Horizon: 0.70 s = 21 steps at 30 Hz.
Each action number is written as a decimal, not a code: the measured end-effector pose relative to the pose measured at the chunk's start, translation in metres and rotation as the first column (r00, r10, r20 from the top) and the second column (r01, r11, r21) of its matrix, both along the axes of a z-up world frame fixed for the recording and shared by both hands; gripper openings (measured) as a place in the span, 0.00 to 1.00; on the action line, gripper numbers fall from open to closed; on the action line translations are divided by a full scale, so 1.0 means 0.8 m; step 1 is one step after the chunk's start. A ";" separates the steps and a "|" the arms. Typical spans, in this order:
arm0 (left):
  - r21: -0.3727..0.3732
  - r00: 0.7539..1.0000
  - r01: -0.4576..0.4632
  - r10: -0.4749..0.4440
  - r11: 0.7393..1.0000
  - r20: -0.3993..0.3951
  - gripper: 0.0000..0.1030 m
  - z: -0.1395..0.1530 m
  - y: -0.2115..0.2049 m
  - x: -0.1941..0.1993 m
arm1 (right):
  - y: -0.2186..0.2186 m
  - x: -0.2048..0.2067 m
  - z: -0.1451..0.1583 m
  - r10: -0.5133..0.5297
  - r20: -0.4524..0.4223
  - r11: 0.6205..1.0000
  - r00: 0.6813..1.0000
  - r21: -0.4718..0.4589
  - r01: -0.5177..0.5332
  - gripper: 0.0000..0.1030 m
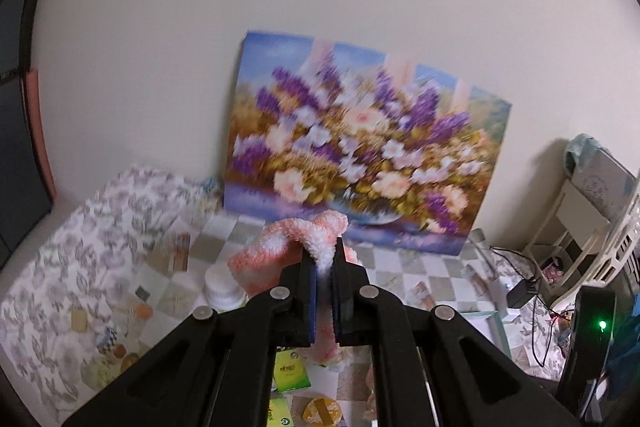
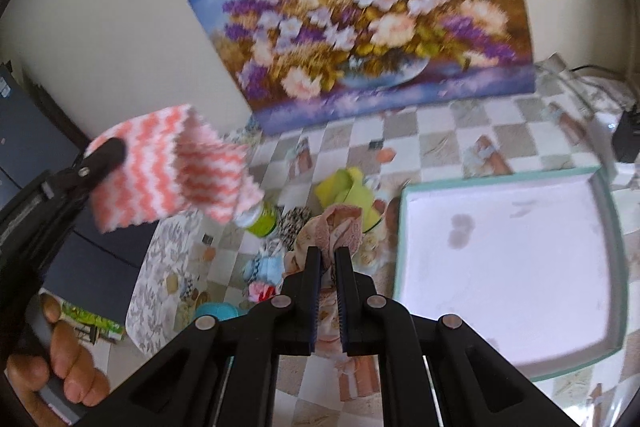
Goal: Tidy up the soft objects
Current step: 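Lift the towel with the left tool while the right tool carries the scrunchie to the tray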
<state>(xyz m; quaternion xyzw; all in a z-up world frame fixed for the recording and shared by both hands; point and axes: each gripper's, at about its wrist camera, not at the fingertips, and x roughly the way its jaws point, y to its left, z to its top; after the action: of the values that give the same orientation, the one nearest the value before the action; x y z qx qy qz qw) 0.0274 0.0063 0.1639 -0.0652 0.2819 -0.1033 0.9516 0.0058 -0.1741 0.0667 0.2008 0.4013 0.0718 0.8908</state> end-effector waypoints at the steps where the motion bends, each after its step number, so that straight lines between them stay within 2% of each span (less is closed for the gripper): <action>1: 0.004 1.000 0.007 -0.007 1.000 0.010 0.05 0.005 -0.004 -0.005 | -0.005 -0.003 0.005 -0.015 0.008 1.000 1.000 -0.008 0.015 0.08; 6: 0.015 0.998 0.055 -0.055 0.998 0.027 0.05 0.015 -0.027 -0.020 | -0.039 -0.018 0.017 -0.108 0.019 0.992 0.994 -0.061 0.109 0.08; 11: 0.046 0.995 0.103 -0.103 0.994 -0.002 0.05 0.008 -0.062 -0.027 | -0.080 -0.033 0.016 -0.208 0.006 0.973 0.978 -0.098 0.208 0.08; 16: 0.080 0.984 0.179 -0.177 0.981 -0.029 0.05 -0.002 -0.106 -0.035 | -0.131 -0.057 0.013 -0.327 -0.004 0.936 0.945 -0.143 0.323 0.08; 21: 0.119 0.965 0.259 -0.254 0.959 -0.059 0.06 -0.015 -0.151 -0.048 | -0.181 -0.081 0.007 -0.447 -0.020 0.879 0.895 -0.193 0.435 0.08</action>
<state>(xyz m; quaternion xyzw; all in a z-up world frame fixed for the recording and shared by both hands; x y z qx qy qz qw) -0.0109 -0.1146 0.1520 0.0297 0.3144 -0.2064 0.9261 -0.0593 -0.3190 0.0721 0.2059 0.3780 -0.1764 0.8852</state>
